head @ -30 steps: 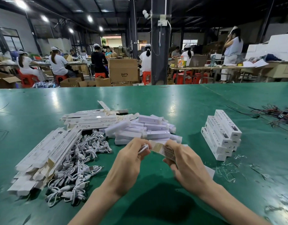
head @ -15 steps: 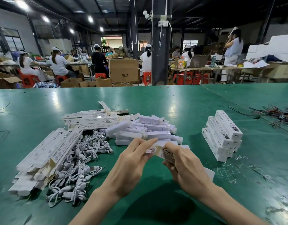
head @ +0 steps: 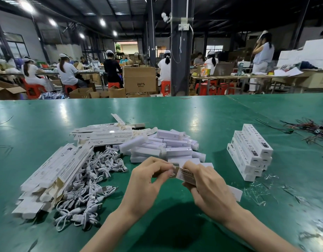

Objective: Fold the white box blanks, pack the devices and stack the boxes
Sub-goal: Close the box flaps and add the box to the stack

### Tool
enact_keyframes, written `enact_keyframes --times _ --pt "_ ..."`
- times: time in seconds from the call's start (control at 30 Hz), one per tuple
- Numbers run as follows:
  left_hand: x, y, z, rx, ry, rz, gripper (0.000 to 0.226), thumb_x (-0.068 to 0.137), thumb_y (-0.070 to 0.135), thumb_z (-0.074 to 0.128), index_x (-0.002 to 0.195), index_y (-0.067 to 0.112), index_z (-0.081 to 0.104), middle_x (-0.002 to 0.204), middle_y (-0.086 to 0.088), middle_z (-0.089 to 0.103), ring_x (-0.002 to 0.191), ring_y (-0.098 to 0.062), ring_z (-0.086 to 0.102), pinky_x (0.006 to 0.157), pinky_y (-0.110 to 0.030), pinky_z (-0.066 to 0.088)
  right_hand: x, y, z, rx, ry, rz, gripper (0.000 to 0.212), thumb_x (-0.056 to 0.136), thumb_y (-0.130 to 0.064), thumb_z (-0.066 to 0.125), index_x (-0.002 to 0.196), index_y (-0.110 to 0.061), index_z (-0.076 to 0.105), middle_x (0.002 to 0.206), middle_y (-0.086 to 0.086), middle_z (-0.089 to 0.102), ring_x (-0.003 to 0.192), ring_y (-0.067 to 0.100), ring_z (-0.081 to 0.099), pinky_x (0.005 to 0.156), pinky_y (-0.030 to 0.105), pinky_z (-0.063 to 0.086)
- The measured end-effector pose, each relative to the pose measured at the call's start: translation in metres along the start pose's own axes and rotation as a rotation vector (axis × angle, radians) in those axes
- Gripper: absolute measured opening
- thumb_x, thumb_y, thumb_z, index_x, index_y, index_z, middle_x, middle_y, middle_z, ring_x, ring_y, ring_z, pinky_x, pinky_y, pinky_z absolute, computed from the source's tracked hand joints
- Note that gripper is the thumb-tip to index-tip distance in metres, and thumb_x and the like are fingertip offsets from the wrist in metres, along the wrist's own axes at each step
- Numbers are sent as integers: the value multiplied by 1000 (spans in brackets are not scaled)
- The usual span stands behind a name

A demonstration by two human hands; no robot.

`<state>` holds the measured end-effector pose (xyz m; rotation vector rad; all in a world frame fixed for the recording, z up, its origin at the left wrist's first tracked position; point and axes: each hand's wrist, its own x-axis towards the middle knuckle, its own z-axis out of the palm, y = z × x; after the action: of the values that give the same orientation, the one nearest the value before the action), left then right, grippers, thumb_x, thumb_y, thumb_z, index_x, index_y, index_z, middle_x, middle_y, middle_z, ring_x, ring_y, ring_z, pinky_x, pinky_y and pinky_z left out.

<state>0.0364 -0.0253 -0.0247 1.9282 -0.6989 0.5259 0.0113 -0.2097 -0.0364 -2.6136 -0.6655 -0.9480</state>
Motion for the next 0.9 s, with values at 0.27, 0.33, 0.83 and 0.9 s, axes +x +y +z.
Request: enact_keyframes --times 0.27,0.33,0.83,0.9 --pt "0 0 1 -209 106 -86 18 68 9 82 82 13 73 81 3 74 76 -12 70 76 -22 54 -2 -4 0 88 3 33 70 62 1 85 112 -18 39 73 1 59 60 20 47 61 29 33" --pt "0 1 1 -273 98 -107 18 66 12 81 81 14 72 81 2 75 77 -14 72 76 -21 55 -2 -5 -1 97 9 51 71 62 1 85 113 -19 39 74 1 59 63 18 45 58 26 36" --pt "1 -1 -3 -335 78 -35 35 71 -29 63 71 7 65 83 -4 71 84 -21 71 79 -32 58 -1 -4 -3 189 27 77 70 68 -2 82 118 -24 37 89 -11 58 65 19 47 60 30 41" --pt "1 -1 -2 -326 77 -24 41 70 -33 58 70 8 63 83 -3 70 84 -21 70 77 -32 58 -1 -3 -2 188 21 70 70 68 -3 82 119 -24 39 93 -8 63 68 16 47 62 28 41"
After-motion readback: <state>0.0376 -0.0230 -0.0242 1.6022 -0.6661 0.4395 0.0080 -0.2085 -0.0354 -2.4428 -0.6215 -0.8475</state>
